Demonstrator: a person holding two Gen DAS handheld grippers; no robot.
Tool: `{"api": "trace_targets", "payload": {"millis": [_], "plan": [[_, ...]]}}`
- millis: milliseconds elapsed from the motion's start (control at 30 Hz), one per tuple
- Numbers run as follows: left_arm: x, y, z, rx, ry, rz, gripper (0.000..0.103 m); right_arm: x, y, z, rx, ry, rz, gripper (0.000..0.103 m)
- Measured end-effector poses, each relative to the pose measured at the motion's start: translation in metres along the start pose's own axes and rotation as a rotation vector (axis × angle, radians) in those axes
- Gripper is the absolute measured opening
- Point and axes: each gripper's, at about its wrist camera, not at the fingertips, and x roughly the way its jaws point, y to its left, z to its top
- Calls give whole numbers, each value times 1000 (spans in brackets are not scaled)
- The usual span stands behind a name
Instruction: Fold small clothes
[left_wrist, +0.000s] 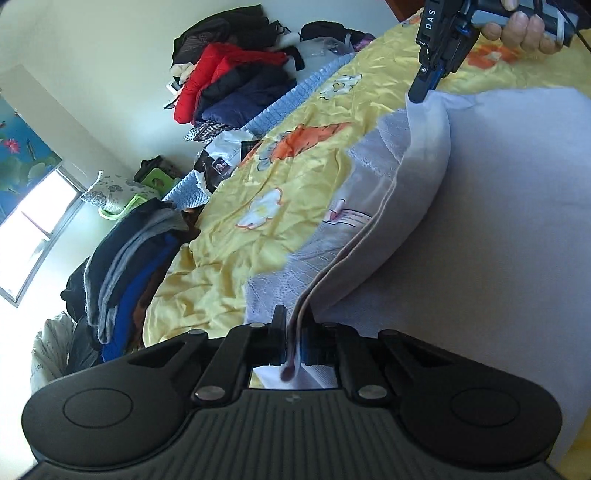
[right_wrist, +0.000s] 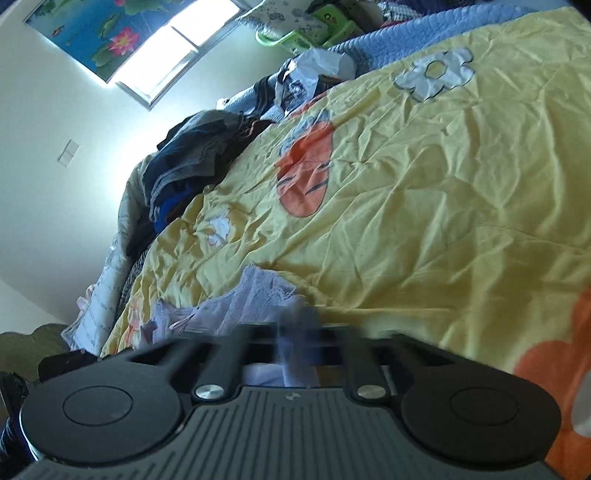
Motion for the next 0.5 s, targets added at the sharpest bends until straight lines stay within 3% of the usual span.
{"api": "trace_targets", "payload": {"millis": [167,333,433,500], "plan": [[3,15,0,-55,13,11,3,-13,14,-3,-67,-42,13,10],[5,42,1,-111,40,28,3,-36,21,9,-22,-157,112,10],[36,44,-3,-96,170,50,4,-11,17,13,-42,-131,-18,10],[61,39,-8,-60,292,114,5,12,8,12,-38,-101,-99,10]]}}
